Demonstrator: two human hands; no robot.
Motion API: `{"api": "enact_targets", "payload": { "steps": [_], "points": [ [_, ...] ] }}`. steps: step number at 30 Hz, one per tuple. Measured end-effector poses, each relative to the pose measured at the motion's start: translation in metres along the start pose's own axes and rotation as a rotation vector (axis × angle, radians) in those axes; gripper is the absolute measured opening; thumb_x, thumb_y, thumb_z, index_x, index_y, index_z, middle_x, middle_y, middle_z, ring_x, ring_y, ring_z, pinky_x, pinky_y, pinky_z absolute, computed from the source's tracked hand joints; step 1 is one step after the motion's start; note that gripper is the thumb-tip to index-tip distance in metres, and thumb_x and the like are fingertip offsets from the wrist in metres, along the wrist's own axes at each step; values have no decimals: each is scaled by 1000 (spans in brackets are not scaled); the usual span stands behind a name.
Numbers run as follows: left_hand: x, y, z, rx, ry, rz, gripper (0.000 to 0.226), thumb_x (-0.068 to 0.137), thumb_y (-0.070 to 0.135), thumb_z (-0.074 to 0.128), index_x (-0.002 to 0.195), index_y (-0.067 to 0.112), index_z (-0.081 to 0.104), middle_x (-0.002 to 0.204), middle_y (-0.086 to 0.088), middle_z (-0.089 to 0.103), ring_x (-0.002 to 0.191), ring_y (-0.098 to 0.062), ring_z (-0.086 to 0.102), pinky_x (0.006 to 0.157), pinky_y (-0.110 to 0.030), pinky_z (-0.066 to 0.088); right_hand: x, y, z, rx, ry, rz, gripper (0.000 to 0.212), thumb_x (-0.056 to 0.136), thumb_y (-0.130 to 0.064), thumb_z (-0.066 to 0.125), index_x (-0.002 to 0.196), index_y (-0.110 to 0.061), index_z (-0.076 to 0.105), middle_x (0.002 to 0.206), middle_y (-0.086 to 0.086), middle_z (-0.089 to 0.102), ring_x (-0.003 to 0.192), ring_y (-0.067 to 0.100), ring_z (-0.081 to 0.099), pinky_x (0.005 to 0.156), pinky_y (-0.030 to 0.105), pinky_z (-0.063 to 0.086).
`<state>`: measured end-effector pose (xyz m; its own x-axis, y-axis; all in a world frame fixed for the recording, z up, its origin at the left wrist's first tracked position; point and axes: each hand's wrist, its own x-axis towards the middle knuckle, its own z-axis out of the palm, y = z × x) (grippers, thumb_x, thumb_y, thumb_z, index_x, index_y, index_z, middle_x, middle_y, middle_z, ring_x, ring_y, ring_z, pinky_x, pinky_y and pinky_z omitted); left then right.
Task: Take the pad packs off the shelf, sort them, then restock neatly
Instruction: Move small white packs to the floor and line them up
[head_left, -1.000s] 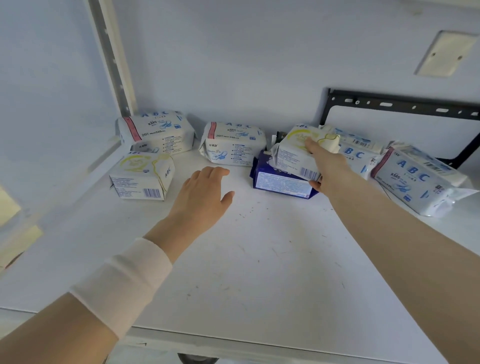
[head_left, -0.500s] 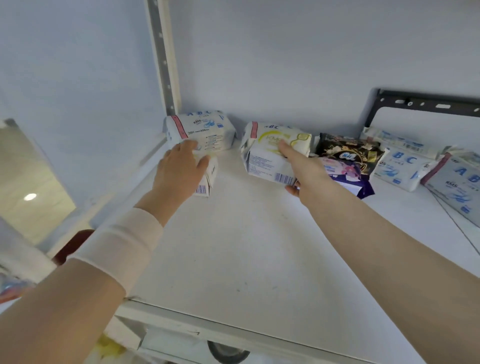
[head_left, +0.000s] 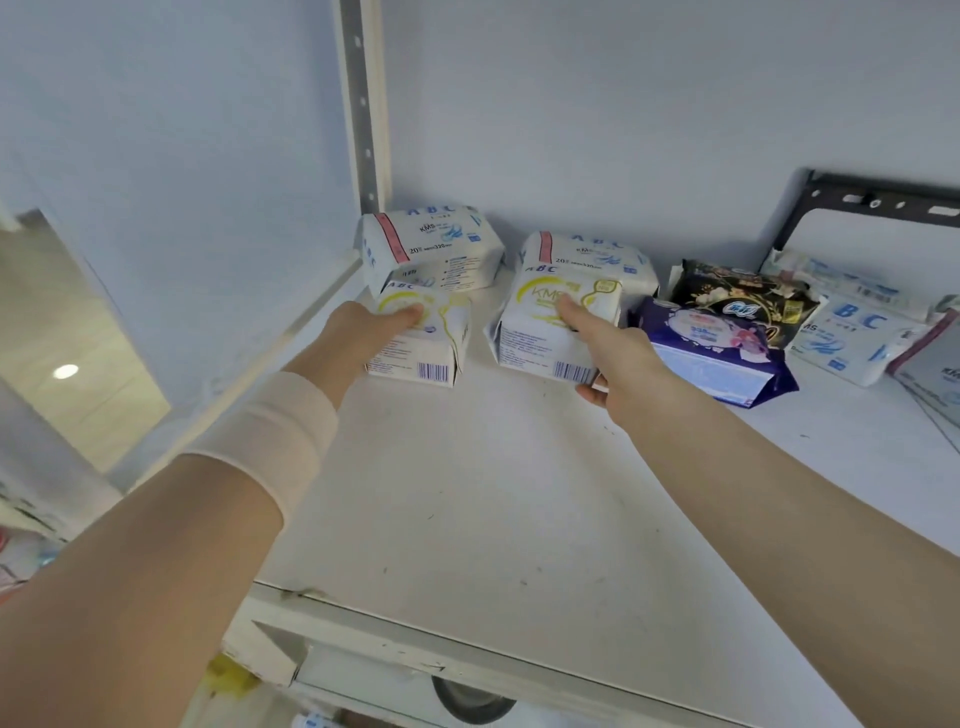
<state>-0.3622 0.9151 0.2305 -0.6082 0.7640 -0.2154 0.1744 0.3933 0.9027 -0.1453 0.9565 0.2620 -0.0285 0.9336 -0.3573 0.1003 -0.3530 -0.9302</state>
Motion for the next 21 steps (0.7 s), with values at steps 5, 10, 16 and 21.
{"api": "enact_targets", "payload": {
  "steps": [5,10,16,21],
  "points": [
    [-5,1,-8,-105,-70,19,22,75,25,76,77,17,56,77,0,62,55,-9,62,47,-19,44,-4,1,-3,23,-1,6,52,74,-42,74,111,-14,50,120,4,59,103,18,57,78,32,46],
    [-18,-4,-13,-190,-189,-24,23,77,17,73,95,11,60,85,-1,66,61,-8,64,54,-20,52,-10,3,-11,60,-8,13,46,73,-40,75,102,-17,48,116,3,61,100,17,57,87,33,48],
    [-28,-10,-16,-248,-228,23,83,50,9,87,124,8,49,117,-6,62,99,-19,63,85,-34,53,-18,10,-25,62,-3,20,52,71,-41,76,108,-14,52,110,3,62,86,12,56,81,29,47],
    [-40,-20,-4,-176,-186,81,82,63,9,84,124,11,28,117,-6,57,106,-21,57,62,-26,44,-25,15,-34,50,-15,15,60,70,-40,77,118,-11,55,112,4,63,83,11,57,67,24,46]
  ]
}}
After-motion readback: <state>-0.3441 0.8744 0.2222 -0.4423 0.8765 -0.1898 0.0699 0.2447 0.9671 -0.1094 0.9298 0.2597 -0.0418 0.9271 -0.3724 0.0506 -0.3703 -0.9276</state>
